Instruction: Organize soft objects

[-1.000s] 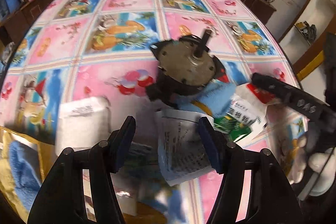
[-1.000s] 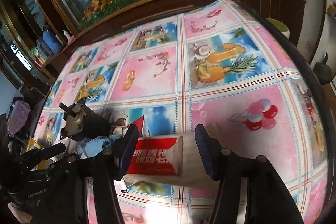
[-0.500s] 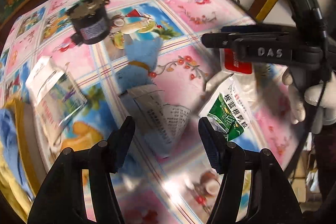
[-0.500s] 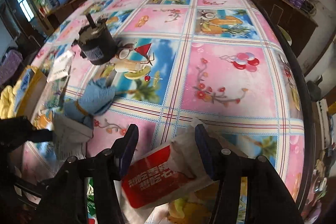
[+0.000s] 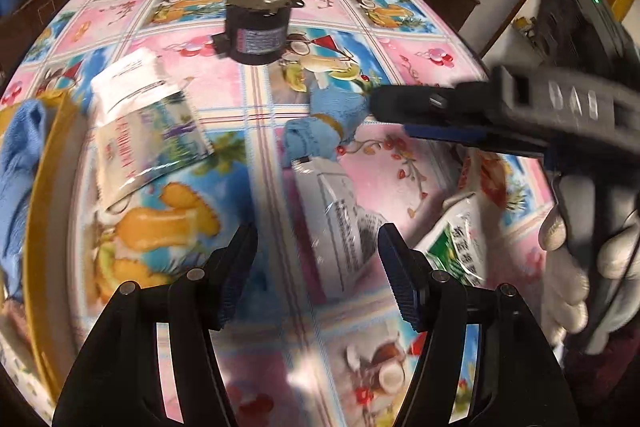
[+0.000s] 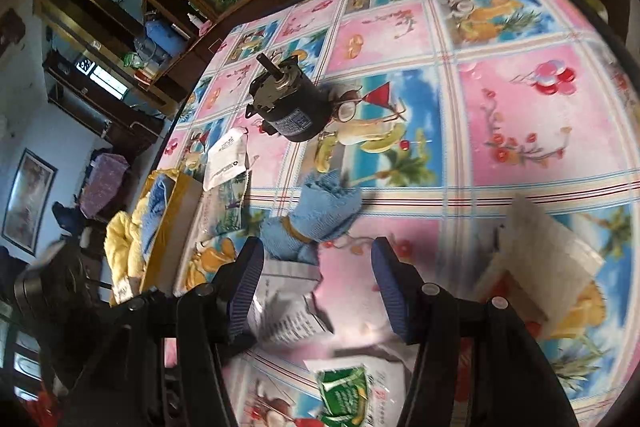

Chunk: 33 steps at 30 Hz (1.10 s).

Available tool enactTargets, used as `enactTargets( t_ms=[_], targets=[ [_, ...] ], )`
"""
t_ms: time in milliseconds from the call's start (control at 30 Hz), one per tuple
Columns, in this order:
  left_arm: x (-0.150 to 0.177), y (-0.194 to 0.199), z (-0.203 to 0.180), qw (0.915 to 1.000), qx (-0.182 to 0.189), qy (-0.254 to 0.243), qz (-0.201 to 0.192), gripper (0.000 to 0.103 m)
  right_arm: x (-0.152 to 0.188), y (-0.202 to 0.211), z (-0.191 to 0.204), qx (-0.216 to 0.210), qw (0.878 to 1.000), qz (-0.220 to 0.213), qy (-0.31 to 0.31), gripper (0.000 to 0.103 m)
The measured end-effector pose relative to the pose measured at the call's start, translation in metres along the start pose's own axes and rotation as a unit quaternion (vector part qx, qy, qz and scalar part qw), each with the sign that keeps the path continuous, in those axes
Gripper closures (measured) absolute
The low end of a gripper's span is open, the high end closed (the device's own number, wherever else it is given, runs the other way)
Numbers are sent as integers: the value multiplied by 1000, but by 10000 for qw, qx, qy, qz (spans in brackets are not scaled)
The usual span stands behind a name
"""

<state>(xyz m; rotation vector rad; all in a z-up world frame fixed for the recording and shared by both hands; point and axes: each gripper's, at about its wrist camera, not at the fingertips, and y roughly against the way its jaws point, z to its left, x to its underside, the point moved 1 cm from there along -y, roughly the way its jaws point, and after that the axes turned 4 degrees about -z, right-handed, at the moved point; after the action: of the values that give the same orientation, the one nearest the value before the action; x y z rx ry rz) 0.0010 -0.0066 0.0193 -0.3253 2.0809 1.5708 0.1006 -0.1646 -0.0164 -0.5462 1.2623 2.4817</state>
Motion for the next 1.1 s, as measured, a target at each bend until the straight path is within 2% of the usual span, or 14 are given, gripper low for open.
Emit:
enactTargets(
  t_ms=[67,100,133,267,400,500,533,567,600,633,767,800,1100],
  targets=[
    [0,-13,-4,9999,-103,-43,74,40,-6,-16,-1,-52,9994,243,-253,47],
    [-2,-13,-6,9997,-202,-96,-111,40,-9,-23,-1,-28,9988,344,-341,47],
    [-3,-16,-7,9996,-228,-109,-116,40,-10,-27,0,-11,9985,400,-371,47],
    [-1,-16,-5,9994,-201,-24,-264,40,-18,-40,7,174,9982,505,-256,47],
    [5,-16,-9,9982,-254,-166,-514,34,-25,-58,14,426,9966,704,-16,47],
    [12,-13,-11,9970,-245,-232,-690,35,-29,-66,23,604,9949,772,253,47],
    [13,-12,-10,9971,-218,-192,-709,38,-30,-68,26,660,9941,800,322,47],
    [13,-8,-8,9972,-109,-156,-721,61,-30,-70,27,734,9929,831,425,48],
    [12,-8,-6,9976,122,-101,-676,77,-29,-71,30,855,9912,842,559,58],
    [13,-7,-3,9977,293,-13,-615,77,-29,-70,31,925,9897,857,680,67],
    [20,4,2,9972,390,28,-636,81,-20,-62,37,902,9894,667,926,77],
    [23,8,4,9969,435,52,-648,81,-17,-58,38,859,9899,604,954,83],
    [41,65,25,9913,705,346,-1057,81,0,-16,52,610,9933,-36,977,83]
  ],
)
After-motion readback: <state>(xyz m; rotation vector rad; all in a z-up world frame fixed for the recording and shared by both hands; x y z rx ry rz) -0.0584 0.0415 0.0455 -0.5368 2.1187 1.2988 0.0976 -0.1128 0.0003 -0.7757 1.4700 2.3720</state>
